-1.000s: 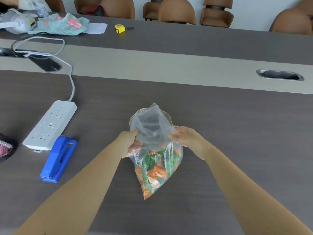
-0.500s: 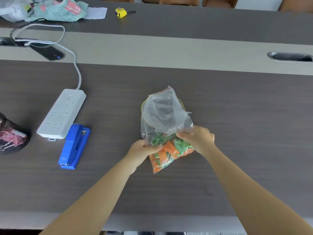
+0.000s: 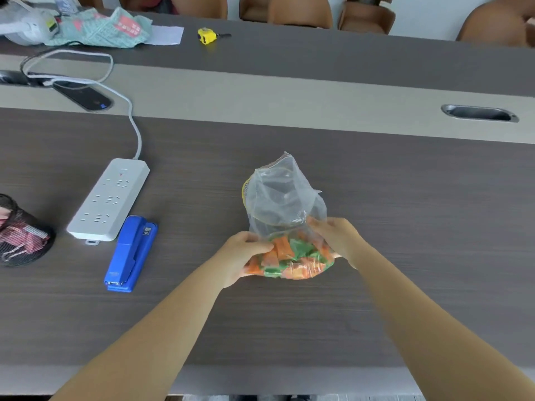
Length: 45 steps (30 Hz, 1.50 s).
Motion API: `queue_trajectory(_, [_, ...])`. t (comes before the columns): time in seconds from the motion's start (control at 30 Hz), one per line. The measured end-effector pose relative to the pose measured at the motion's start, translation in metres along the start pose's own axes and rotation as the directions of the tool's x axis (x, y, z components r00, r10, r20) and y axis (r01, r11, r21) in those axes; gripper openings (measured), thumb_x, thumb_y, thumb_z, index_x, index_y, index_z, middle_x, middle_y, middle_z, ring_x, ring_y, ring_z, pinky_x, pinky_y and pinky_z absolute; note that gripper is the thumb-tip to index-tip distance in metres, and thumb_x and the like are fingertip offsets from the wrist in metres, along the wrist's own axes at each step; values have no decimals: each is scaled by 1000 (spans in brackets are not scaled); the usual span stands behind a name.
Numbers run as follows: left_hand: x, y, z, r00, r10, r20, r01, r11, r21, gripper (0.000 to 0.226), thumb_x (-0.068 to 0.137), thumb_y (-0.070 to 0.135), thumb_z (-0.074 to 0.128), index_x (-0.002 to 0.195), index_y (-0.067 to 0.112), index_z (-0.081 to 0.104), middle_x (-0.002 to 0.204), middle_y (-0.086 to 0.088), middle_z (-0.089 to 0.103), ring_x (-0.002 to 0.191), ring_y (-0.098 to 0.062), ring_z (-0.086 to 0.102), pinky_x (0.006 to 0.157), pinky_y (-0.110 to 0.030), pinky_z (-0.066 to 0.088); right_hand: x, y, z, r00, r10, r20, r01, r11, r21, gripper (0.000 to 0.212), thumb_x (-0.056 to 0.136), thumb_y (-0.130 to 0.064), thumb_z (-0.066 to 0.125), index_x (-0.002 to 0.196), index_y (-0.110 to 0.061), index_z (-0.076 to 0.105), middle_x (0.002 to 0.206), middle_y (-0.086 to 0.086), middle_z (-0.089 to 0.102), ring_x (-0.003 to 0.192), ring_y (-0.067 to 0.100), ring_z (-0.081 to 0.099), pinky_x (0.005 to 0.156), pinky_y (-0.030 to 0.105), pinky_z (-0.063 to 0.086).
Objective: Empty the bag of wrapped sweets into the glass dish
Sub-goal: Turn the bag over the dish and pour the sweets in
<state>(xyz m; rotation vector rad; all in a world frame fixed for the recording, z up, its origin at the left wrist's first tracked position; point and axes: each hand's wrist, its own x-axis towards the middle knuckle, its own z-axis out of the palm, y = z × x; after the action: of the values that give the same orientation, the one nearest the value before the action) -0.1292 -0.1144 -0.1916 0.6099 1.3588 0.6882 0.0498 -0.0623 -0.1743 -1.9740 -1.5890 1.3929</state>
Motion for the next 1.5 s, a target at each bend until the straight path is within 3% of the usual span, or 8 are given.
queue_trajectory(0.1, [-1, 11, -5, 994, 14, 105, -2, 994, -111, 13, 90, 5, 49, 79, 8, 55, 80, -7, 66, 70, -17, 64, 63, -26, 55, 2, 3, -4, 996, -7, 92, 0, 997, 76, 43, 78, -51, 54, 80, -10, 65, 85, 8, 66, 79, 21, 61, 84, 32, 49])
queue_trajectory(0.2, [-3, 20, -8, 988, 14, 156, 17, 980, -198, 17, 90, 4, 45, 96, 2, 62, 80, -5, 74, 69, -15, 70, 61, -23, 58, -2, 2, -4, 987, -16, 162, -12, 986, 166, 63, 68, -53, 61, 115, -11, 61, 123, 7, 63, 115, 26, 55, 109, 45, 37])
queue_trajectory(0.37, [-1, 30, -11, 986, 50, 161, -3, 960, -281, 45, 88, 12, 50, 132, 3, 49, 135, -14, 56, 118, -30, 57, 89, -32, 52, -10, -3, -11, 982, -68, 176, 15, 959, 283, 41, 82, -33, 58, 117, -12, 60, 122, 7, 64, 115, 24, 56, 100, 33, 38])
queue_trajectory(0.83, [-6, 45, -8, 995, 55, 87, -13, 908, -420, 22, 90, 6, 49, 110, 4, 56, 103, -10, 64, 92, -21, 62, 78, -35, 52, -15, -16, -7, 985, -91, 150, -9, 826, 563, 27, 90, -22, 48, 108, -4, 58, 115, 22, 61, 104, 36, 60, 98, 51, 47])
queue_trajectory(1.03, [-10, 50, -12, 990, 91, 104, -35, 895, -445, 15, 90, 7, 50, 95, 2, 63, 101, -9, 67, 92, -17, 63, 78, -25, 55, -12, -23, -13, 989, -74, 129, -19, 799, 601, 33, 83, -21, 59, 108, 1, 60, 120, 16, 61, 112, 28, 58, 86, 36, 56])
queue_trajectory(1.17, [-11, 60, -12, 980, 145, 138, -73, 900, -429, 20, 87, -3, 50, 102, 0, 62, 90, -5, 73, 76, -11, 72, 77, -20, 56, -19, -34, -21, 985, -139, 101, 50, 794, 606, 24, 82, -2, 57, 104, 7, 60, 92, 11, 66, 83, 18, 64, 68, 15, 57])
queue_trajectory(1.37, [-14, 73, -11, 973, 166, 158, -92, 914, -395, 20, 87, -7, 49, 102, -1, 62, 103, -7, 68, 90, -14, 68, 80, -19, 55, -18, -43, -22, 993, -75, -88, 109, 861, 497, 42, 74, 20, 51, 114, 9, 54, 86, 10, 61, 90, 25, 58, 87, 30, 48])
queue_trajectory(1.5, [-16, 81, -15, 988, 122, 93, -84, 939, -334, 15, 86, -9, 50, 95, -5, 61, 98, -10, 67, 84, -14, 67, 73, -20, 56, -18, -45, -29, 977, -85, -195, 179, 823, 539, 21, 79, 13, 52, 96, 5, 62, 75, 4, 60, 68, 19, 62, 58, 15, 57])
